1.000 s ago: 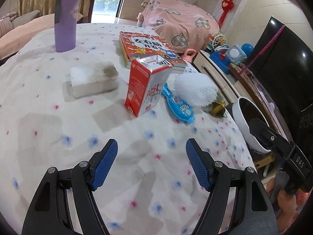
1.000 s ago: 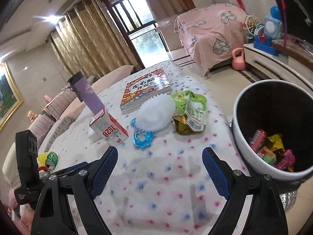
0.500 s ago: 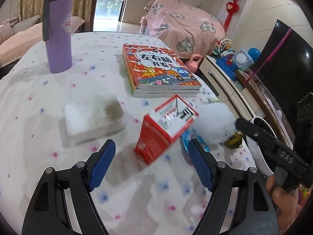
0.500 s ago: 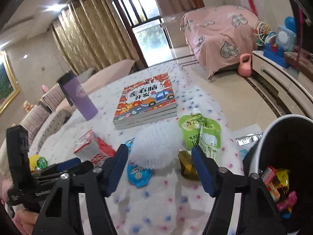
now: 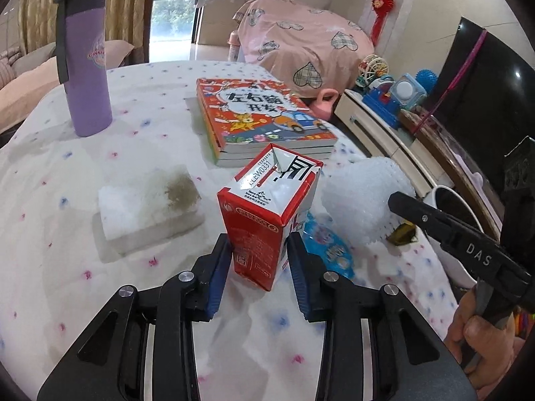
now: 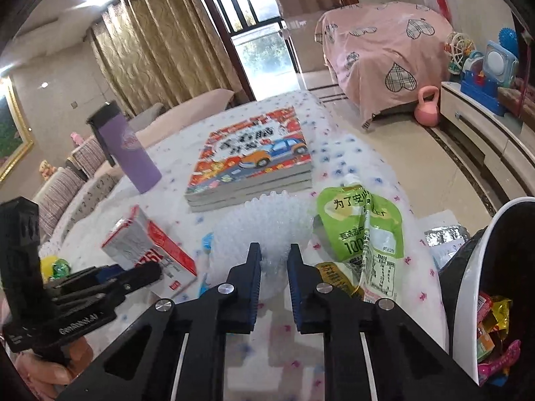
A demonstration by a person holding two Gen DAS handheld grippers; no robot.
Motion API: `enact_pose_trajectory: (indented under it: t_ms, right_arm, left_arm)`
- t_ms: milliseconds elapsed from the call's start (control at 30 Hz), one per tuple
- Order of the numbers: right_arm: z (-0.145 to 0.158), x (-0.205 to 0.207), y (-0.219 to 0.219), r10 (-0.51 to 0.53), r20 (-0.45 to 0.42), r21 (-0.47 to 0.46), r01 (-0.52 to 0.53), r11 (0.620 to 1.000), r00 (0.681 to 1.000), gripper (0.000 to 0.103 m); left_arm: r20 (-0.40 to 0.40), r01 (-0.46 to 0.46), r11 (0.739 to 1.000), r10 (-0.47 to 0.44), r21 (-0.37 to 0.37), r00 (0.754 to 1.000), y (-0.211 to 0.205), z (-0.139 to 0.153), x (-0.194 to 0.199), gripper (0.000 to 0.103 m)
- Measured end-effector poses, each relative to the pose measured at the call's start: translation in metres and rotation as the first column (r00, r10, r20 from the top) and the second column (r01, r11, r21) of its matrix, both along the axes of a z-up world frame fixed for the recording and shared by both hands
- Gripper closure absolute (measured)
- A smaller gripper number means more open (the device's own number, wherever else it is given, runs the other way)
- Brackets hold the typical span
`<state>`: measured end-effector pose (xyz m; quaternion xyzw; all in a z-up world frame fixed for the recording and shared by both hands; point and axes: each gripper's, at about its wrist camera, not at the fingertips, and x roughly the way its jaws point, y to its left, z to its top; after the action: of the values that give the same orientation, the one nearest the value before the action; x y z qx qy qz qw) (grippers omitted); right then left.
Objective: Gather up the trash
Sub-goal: 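Carry the carton and foam net over the trash bin and open both tools to drop them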
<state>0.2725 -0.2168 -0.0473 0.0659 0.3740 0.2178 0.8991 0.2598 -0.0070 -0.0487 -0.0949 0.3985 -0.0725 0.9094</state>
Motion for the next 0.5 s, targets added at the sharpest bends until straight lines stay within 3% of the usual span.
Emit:
enact_pose_trajectory:
  t_ms: [267, 500]
  right_arm:
    - [0.023, -0.034, -0.020, -0.024, 0.048, 0.065, 0.021, 0.998, 0.999, 0.088]
    - [0.028, -0.068, -0.056, -0.090, 0.054, 0.116, 0.084, 0.990, 0.994, 0.088]
  left_arm:
    - [0.023, 0.050, 0.998, -0.049, -0.037, 0.999, -0.019, 0.019, -0.030, 0.070]
    - [0.032, 0.138, 0.990, -0.136, -0.039, 0.990, -0.060, 0.029, -0.047, 0.070]
